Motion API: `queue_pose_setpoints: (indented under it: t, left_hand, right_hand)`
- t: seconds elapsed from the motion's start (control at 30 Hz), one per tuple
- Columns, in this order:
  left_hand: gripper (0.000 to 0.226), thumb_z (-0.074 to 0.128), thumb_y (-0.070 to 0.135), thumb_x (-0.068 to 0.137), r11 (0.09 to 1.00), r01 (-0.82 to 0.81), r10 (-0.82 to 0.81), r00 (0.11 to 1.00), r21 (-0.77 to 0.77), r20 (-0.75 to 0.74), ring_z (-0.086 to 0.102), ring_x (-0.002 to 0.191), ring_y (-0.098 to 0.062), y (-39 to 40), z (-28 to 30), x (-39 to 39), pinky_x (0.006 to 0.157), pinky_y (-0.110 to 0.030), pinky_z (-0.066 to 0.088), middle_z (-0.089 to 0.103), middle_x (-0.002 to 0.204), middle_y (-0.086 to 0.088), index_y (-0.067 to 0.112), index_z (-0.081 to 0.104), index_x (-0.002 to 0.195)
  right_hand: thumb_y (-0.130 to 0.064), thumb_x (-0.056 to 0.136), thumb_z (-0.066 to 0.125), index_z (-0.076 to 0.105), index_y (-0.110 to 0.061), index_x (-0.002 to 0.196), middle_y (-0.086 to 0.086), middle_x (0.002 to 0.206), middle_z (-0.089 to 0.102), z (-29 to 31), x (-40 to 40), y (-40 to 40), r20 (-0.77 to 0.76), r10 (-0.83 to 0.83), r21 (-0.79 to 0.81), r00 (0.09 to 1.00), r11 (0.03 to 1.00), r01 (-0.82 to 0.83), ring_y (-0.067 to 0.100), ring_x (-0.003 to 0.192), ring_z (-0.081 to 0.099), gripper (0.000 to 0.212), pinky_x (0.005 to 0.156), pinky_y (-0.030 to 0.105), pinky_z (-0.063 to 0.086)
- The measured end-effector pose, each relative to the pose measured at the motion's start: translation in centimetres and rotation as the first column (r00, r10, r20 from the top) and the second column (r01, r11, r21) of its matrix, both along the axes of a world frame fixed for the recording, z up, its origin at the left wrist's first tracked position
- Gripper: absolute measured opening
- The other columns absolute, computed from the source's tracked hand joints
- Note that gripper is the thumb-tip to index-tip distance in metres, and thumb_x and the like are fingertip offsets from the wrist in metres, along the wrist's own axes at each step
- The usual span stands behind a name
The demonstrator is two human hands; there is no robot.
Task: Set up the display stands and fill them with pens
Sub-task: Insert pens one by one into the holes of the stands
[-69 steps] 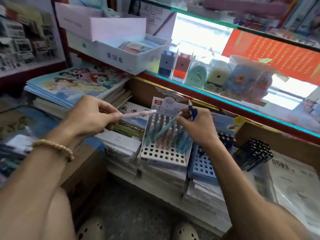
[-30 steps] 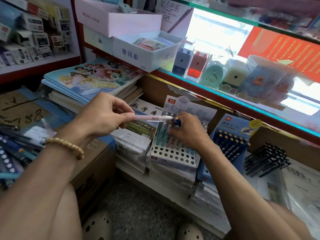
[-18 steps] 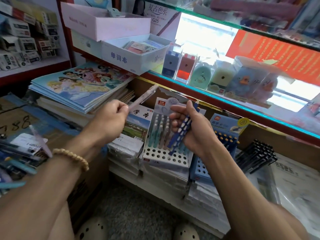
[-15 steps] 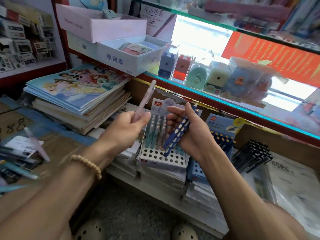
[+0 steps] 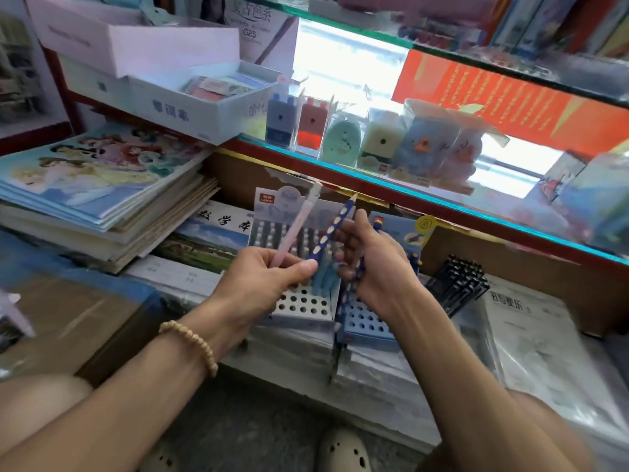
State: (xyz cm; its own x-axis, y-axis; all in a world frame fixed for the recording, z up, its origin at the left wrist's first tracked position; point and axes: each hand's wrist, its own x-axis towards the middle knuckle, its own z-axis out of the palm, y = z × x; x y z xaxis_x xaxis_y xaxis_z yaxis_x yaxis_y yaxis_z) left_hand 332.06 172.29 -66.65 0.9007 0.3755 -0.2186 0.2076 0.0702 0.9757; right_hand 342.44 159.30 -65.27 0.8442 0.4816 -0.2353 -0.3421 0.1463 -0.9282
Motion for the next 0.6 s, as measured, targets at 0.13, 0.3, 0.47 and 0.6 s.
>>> queue_pose_setpoints:
  t: [0.13,0.3,0.47,0.6]
  left_hand:
    - [0.016,0.075,0.026,0.083,0.991,0.094,-0.093,0.996,0.099,-0.012,0.055,0.05,0.0,-0.8,-0.2,0.6,0.048,-0.016,0.039,0.068,0.071,0.002,0.01,0.073,0.083]
    - [0.022,0.073,0.032,0.077,0.994,-0.058,0.039,0.982,0.098,0.185,0.06,0.053,0.003,-1.2,0.4,1.3,0.047,-0.011,0.043,0.067,0.062,0.01,0.011,0.071,0.081]
    - [0.023,0.076,0.03,0.081,0.974,-0.04,-0.003,0.982,0.223,0.189,0.058,0.056,-0.013,-1.3,-0.2,2.3,0.052,-0.026,0.05,0.065,0.065,-0.007,0.011,0.068,0.071]
    - [0.02,0.074,0.026,0.084,0.994,-0.042,0.026,0.987,0.1,0.157,0.043,0.041,-0.002,-1.4,-0.7,3.2,0.04,-0.015,0.035,0.052,0.047,0.01,0.012,0.066,0.071]
  right_hand:
    - [-0.024,0.102,0.051,0.064,-0.001,0.108,-0.007,0.056,0.055,0.5,-0.4,-1.9,0.223,0.196,-0.214,0.955,0.965,-0.148,0.007,0.049,0.04,0.027,0.044,0.021,0.028]
    - [-0.025,0.098,0.06,0.071,-0.006,0.09,0.004,0.066,0.053,1.3,0.2,-3.3,0.472,0.349,-0.449,0.809,0.886,-0.12,0.008,0.053,0.043,0.023,0.05,0.021,0.033]
    - [-0.02,0.093,0.069,0.061,-0.005,0.069,-0.003,0.055,0.046,0.4,-0.4,-3.8,0.445,0.69,-0.704,0.571,0.663,-0.254,0.01,0.051,0.039,0.03,0.052,0.023,0.034]
    - [-0.026,0.091,0.071,0.071,-0.007,0.077,-0.004,0.057,0.06,0.5,0.8,-5.2,0.43,0.614,-0.699,0.662,0.69,-0.187,0.011,0.053,0.053,0.024,0.053,0.023,0.043]
